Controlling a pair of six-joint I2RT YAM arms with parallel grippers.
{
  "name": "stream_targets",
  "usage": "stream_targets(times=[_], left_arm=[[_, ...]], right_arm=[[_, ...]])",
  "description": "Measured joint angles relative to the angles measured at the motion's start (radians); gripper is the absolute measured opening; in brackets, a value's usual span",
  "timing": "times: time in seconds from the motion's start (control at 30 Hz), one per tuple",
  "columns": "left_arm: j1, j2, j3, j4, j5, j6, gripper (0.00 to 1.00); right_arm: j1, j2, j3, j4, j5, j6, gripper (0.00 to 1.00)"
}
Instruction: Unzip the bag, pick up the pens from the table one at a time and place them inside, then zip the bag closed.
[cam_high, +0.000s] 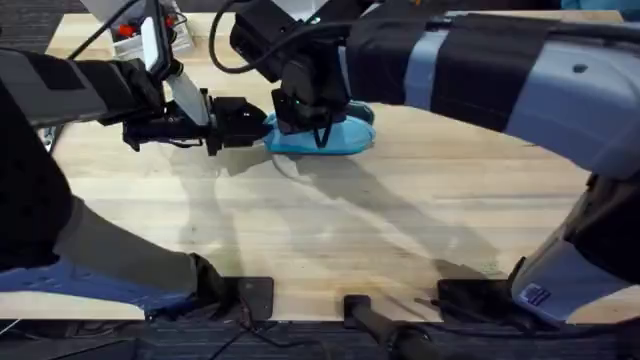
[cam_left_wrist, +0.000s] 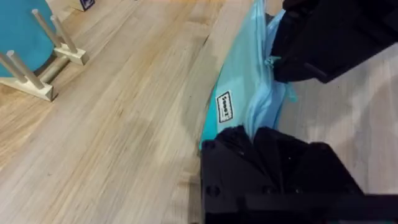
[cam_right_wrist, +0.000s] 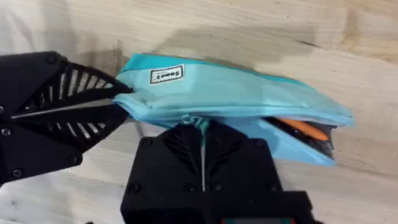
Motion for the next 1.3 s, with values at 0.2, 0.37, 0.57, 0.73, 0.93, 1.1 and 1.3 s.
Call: stream_targets(times=[0.2,0.37,0.57,0.73,0.93,1.1,1.3], left_arm=[[0.0,0.0,0.0,0.0,0.0,0.0,0.042],[0.0,0.0,0.0,0.0,0.0,0.0,0.042],[0.0,0.0,0.0,0.0,0.002,0.0,0.042],[0.0,0.0,0.0,0.0,0.011,0.0,0.042],[0.0,0.0,0.0,0.0,0.022,0.0,0.042],[0.0,0.0,0.0,0.0,0.025,0.0,0.041],[-0.001,0.0,0.0,-0.001,0.039,0.0,0.041]], right_arm=[[-0.001,0.0,0.0,0.0,0.0,-0.034,0.032],[-0.002,0.0,0.0,-0.003,0.0,-0.073,0.032],[-0.013,0.0,0.01,-0.033,-0.003,-0.122,0.03],[-0.029,0.0,0.041,-0.086,-0.012,-0.143,0.031],[-0.038,0.0,0.09,-0.131,-0.023,-0.191,0.031],[-0.044,0.0,0.092,-0.141,-0.031,-0.224,0.031],[-0.069,0.0,0.094,-0.154,-0.059,-0.241,0.031]])
